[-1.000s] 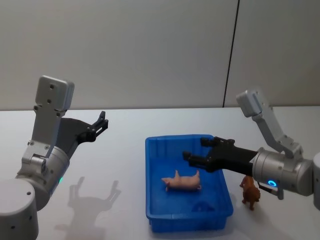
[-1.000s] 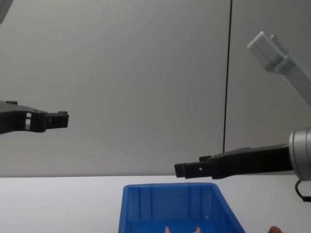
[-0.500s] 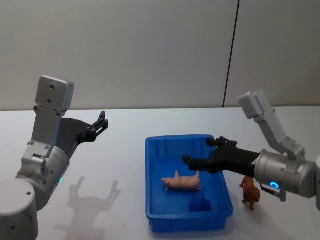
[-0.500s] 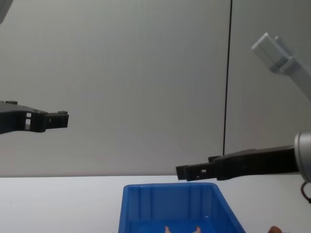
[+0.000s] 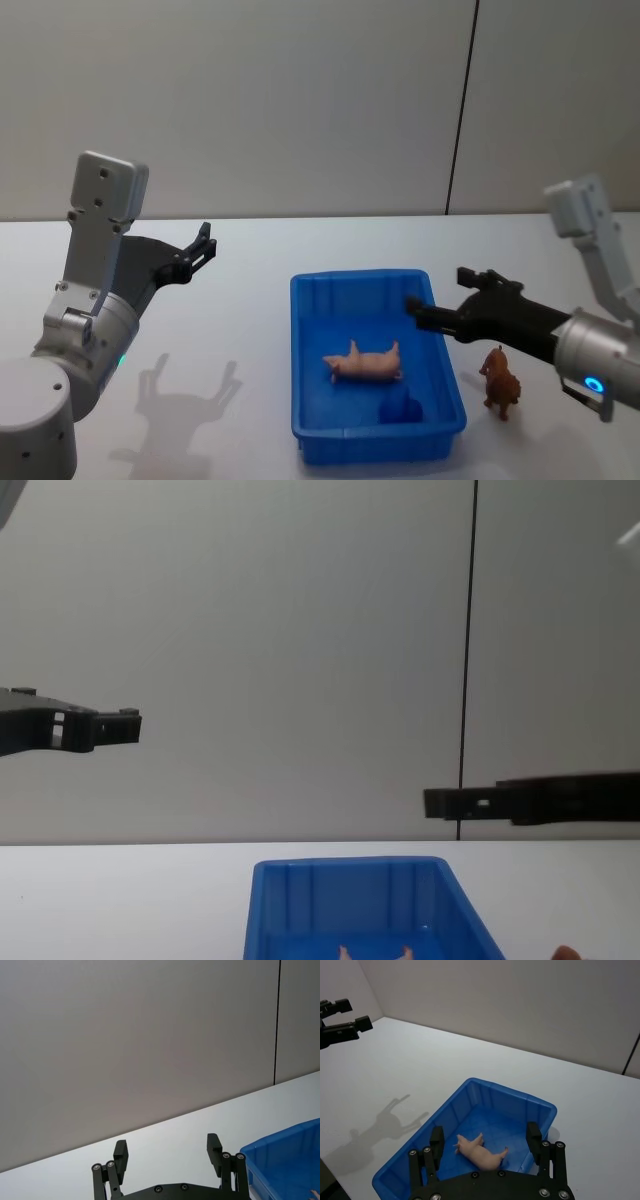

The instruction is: Pick up the two dolls from the table and place them into the box.

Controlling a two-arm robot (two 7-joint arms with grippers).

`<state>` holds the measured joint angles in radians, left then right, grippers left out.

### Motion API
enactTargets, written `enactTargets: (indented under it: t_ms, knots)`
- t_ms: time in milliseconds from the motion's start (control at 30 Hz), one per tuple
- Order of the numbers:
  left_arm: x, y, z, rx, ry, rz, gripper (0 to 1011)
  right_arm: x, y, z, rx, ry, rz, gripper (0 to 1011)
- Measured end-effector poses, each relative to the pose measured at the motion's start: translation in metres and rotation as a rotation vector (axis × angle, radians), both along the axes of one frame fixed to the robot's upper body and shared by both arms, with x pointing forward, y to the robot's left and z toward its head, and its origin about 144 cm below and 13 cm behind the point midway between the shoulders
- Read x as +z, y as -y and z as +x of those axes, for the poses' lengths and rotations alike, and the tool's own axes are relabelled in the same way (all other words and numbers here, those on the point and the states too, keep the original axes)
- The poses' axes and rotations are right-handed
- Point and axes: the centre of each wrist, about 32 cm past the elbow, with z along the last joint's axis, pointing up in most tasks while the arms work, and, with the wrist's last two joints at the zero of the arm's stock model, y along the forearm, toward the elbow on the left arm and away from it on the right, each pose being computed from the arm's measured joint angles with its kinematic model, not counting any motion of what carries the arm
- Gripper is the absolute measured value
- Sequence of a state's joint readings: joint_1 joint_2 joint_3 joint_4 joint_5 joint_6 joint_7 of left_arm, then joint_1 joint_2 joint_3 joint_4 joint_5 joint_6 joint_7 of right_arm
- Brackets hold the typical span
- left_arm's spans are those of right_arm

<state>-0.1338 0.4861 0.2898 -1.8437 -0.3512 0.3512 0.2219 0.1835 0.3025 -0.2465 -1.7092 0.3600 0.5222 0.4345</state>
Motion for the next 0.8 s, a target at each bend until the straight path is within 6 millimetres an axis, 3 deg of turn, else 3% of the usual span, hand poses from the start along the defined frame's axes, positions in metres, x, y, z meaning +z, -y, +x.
enactTargets:
  t_ms: [467, 800]
  knots:
    - [0.000, 0.000, 0.000, 0.000, 0.000, 0.000, 1001, 0.001, 0.015, -0.050, -0.097, -0.022, 0.066, 1001]
    - [0.000, 0.000, 0.000, 0.000, 0.000, 0.000, 1001, 0.000, 0.023, -0.078, -0.168, -0.073, 0.024, 1001]
